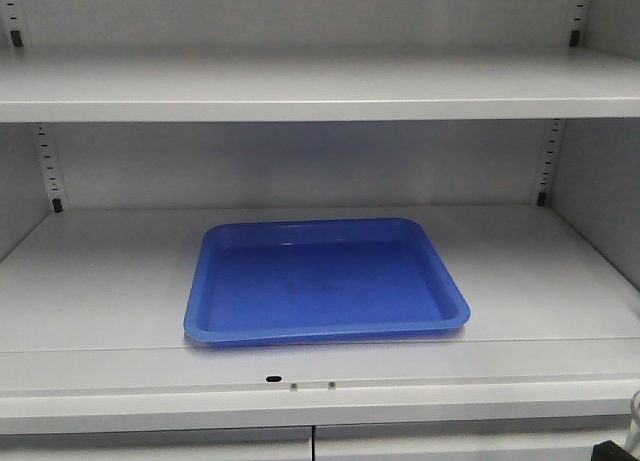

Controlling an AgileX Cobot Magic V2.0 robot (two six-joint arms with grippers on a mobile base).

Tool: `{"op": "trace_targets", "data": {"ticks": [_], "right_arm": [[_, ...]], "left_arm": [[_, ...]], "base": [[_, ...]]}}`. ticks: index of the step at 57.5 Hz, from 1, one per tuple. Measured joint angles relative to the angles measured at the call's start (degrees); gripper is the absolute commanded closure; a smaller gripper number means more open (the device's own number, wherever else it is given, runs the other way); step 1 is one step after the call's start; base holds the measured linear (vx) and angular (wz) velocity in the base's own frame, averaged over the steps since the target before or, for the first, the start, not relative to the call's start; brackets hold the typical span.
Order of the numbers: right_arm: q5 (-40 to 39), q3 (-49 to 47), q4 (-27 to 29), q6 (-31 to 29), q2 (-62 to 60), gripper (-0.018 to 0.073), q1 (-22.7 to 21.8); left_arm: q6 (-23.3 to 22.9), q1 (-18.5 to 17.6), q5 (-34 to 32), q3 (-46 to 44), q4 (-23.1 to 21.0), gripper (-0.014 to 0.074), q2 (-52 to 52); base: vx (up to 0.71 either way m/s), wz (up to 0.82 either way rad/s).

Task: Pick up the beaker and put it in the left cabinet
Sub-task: 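Align the base in front of the blue tray on the shelf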

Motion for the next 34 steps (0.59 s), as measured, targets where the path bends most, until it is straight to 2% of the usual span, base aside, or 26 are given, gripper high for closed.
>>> {"op": "trace_targets", "data": {"ticks": [34], "right_arm": [[0.0, 0.0, 0.0, 0.0, 0.0, 0.056, 0.0]], "left_arm": [[0.0, 0.0, 0.0, 0.0, 0.0, 0.0593, 0.0]], "base": [[0.08, -0.01]]}}
